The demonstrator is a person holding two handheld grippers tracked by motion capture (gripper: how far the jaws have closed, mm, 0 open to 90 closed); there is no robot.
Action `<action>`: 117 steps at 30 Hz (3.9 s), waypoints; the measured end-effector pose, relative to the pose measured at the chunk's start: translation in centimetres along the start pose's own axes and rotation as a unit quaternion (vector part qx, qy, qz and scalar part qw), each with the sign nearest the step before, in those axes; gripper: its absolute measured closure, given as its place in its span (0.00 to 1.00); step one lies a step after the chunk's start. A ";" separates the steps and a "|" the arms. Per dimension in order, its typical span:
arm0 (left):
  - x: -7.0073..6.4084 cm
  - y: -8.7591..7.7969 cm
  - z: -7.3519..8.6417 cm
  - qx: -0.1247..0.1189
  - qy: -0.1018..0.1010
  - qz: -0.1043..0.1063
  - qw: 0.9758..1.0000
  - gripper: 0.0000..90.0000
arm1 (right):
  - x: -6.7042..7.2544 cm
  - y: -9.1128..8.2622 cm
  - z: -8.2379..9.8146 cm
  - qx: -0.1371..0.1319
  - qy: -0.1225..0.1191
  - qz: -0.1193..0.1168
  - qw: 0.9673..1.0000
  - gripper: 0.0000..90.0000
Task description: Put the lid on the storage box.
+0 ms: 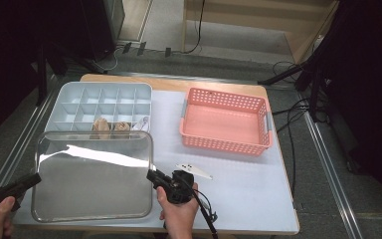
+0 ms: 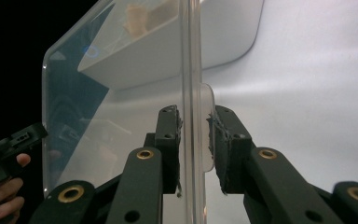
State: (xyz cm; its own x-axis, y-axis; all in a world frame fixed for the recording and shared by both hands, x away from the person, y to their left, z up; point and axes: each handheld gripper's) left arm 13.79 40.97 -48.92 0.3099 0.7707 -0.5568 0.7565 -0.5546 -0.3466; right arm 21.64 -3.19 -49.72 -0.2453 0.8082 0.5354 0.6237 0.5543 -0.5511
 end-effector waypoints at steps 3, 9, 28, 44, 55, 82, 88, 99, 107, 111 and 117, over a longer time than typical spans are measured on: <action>-0.3 0.3 -0.6 -0.005 0.005 -0.002 1.000 0.76 | 0.1 0.0 -0.6 -0.005 -0.001 0.001 1.000 0.83; -0.3 1.1 -1.7 -0.005 0.009 0.000 1.000 0.76 | 0.1 0.1 -1.7 -0.012 -0.001 0.003 1.000 0.83; 0.0 2.4 -4.4 -0.007 0.018 -0.002 1.000 0.76 | 0.6 1.1 -4.3 -0.016 0.001 0.006 1.000 0.83; 0.3 3.6 -6.2 -0.001 0.023 -0.009 1.000 0.76 | 0.7 2.4 -6.0 -0.016 0.000 0.011 1.000 0.82; 0.7 4.7 -8.1 0.002 0.031 -0.013 0.999 0.76 | 1.0 3.5 -7.8 -0.016 0.005 0.020 1.000 0.82; 2.9 7.5 -13.2 0.016 0.026 -0.026 0.999 0.75 | 2.3 7.3 -12.6 -0.008 0.005 0.040 0.999 0.81; 3.0 8.0 -14.0 0.011 0.030 -0.032 0.999 0.75 | 2.6 8.0 -13.6 -0.012 0.005 0.043 0.999 0.80; 2.9 9.3 -16.2 0.017 0.037 -0.040 0.998 0.75 | 2.7 9.1 -15.2 -0.016 0.012 0.051 0.998 0.79; 3.5 10.6 -17.6 0.024 0.030 -0.039 0.998 0.75 | 2.5 10.2 -16.5 -0.007 0.021 0.063 0.998 0.79; 4.1 11.1 -18.1 0.026 0.022 -0.042 0.999 0.75 | 2.8 10.8 -17.1 -0.001 0.022 0.068 0.997 0.78; 5.4 11.6 -18.5 0.035 0.002 -0.041 0.999 0.75 | 3.0 12.1 -17.5 0.008 0.031 0.075 0.997 0.78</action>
State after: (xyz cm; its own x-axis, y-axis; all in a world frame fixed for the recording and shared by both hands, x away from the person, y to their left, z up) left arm 34.91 44.54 -42.01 0.2511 0.8161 -0.5204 0.7373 -0.5096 -0.4435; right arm 41.42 2.47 -43.58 -0.1023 0.8689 0.4843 0.6375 0.4310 -0.6386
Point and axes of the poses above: each handheld gripper's, and its own axes: y roughly forward along the jaws, z roughly out of its underside, x roughly to its left, and after that the axes turned 13 degrees about z, right-handed
